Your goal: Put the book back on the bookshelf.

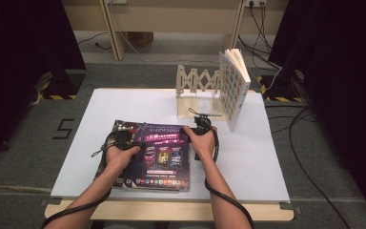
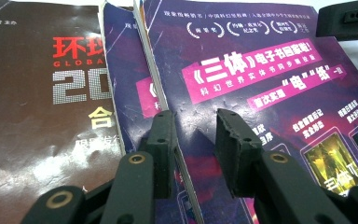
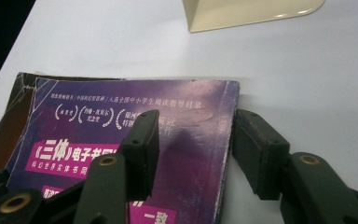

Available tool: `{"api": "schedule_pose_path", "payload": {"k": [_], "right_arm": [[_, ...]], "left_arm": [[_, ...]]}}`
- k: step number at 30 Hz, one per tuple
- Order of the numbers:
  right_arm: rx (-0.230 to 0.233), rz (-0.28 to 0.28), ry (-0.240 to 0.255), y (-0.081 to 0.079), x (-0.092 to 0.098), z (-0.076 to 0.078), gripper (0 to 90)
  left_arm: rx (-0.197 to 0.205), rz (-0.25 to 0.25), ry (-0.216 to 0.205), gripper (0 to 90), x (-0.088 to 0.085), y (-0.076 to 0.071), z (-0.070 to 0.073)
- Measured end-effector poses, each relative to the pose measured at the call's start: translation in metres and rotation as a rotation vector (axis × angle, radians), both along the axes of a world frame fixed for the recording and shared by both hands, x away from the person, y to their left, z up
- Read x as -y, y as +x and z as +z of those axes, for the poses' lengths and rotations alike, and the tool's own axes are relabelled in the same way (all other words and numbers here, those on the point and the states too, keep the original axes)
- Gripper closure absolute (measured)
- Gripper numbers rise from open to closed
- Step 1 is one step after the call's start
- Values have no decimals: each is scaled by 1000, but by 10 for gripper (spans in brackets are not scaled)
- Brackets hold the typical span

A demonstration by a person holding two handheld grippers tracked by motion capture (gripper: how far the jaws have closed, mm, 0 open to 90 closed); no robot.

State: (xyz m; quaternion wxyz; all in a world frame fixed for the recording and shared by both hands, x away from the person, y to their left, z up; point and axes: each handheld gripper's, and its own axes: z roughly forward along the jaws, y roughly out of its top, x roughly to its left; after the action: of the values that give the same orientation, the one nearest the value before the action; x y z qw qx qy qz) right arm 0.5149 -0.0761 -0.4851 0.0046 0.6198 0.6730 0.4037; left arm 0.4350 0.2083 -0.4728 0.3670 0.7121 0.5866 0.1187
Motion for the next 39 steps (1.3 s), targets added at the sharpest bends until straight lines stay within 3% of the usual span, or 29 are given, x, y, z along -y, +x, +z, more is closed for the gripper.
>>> {"api": "schedule_pose_path", "payload": {"k": [5,9,15,17,18,19,20,25,27,30,36,39], "right_arm": [[-18,-5,43,-2,5,-1,541],[-66,0,87,-3,9,0,557],[-45,7,125,-6,13,11,580],[-39,12,158,-7,14,17,599],[-35,29,200,-8,16,21,615],[-52,44,223,-8,16,24,632],[-44,71,222,-9,15,27,630],[-19,110,82,-7,4,33,662],[-19,131,68,-4,3,31,728],[-13,163,23,-2,2,28,746],[-4,183,72,-4,-2,37,812],[-6,177,105,-8,-2,44,827]], "left_arm": [[5,2,-5,677,0,0,-1],[13,7,-8,678,0,-2,-2],[15,11,-5,679,-1,-3,-1],[15,10,4,679,-1,-3,-1],[15,8,5,679,-1,-3,-1],[15,8,-1,680,-1,-3,-1],[15,8,-2,679,-2,-3,-1],[13,5,8,678,-2,-3,0],[13,5,7,678,-2,-3,0],[14,4,6,678,-2,-3,-1],[17,5,-4,675,-4,-4,-1],[27,11,-60,663,-8,-5,-3]]}}
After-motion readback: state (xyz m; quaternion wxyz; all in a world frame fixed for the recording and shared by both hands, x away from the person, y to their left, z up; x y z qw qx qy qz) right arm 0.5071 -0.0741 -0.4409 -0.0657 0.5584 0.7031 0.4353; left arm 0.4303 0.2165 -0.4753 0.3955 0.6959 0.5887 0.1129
